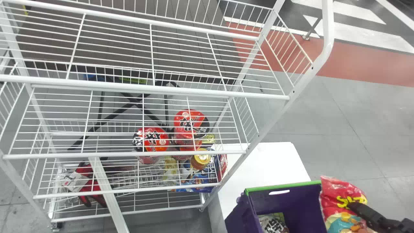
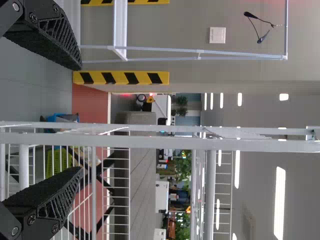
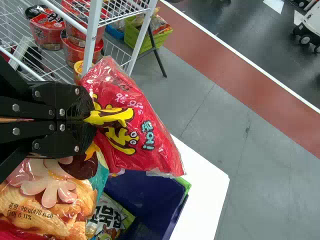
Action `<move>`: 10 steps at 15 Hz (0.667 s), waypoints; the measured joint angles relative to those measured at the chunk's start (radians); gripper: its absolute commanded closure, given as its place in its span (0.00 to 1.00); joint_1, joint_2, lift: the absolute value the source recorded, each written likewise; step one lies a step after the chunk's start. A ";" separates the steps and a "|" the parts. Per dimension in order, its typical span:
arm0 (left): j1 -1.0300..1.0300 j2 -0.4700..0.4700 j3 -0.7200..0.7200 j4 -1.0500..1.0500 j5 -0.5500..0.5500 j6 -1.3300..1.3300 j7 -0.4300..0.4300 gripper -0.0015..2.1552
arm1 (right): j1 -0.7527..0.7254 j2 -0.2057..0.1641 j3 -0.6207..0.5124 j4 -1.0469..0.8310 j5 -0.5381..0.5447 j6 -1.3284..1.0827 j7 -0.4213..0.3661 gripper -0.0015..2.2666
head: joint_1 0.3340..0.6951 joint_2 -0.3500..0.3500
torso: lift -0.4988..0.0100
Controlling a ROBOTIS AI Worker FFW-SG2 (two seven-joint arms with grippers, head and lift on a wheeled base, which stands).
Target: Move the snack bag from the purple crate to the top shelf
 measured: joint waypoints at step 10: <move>0.002 -0.002 0.000 0.000 0.000 0.000 -0.006 0.05 | 0.000 0.000 -0.001 0.014 -0.006 0.000 0.000 0.88 | 1.00 0.00 | 0.67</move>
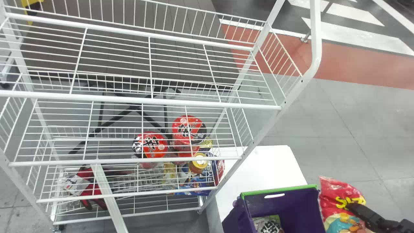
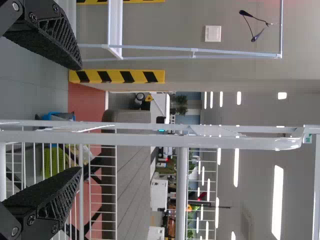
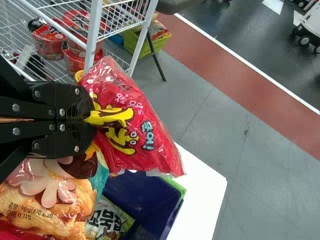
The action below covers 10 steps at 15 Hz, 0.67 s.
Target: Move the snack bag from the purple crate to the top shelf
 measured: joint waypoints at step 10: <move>0.004 0.000 0.000 0.000 0.000 -0.002 -0.001 0.05 | 0.009 0.000 -0.007 0.007 -0.013 0.000 0.008 0.88 | 1.00 0.00 | 0.75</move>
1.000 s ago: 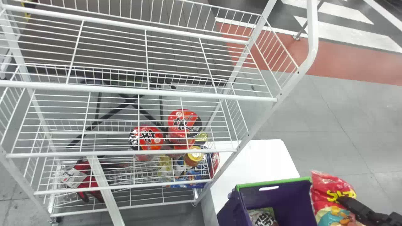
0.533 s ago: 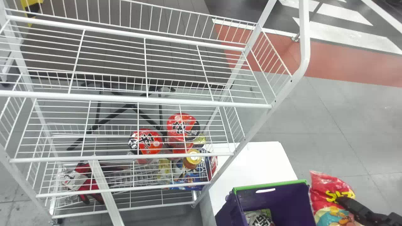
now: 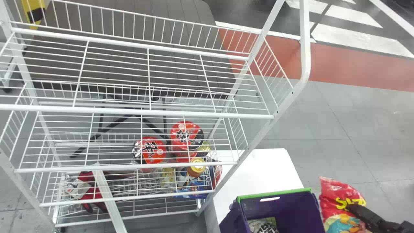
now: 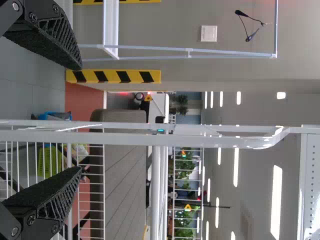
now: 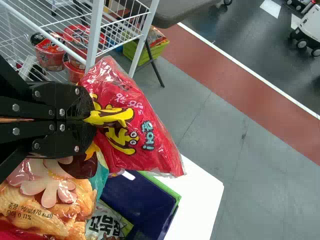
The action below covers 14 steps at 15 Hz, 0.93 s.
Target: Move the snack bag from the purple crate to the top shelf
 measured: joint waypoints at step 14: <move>0.013 0.000 0.001 -0.006 0.000 -0.014 -0.003 0.05 | 0.012 0.003 0.001 0.017 -0.003 0.000 0.002 0.88 | 1.00 0.00 | 0.86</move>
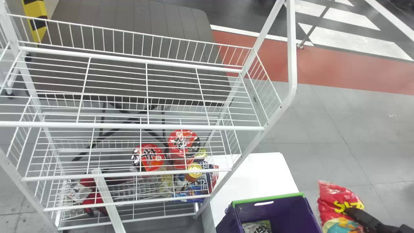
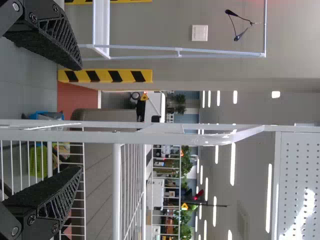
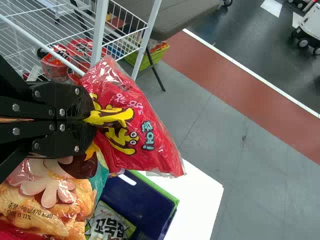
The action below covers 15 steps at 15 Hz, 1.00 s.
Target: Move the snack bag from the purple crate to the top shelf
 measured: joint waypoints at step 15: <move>0.031 -0.003 -0.001 -0.036 0.000 -0.002 0.001 0.05 | 0.009 -0.009 -0.016 0.000 -0.007 0.000 0.023 0.88 | 1.00 0.00 | 0.98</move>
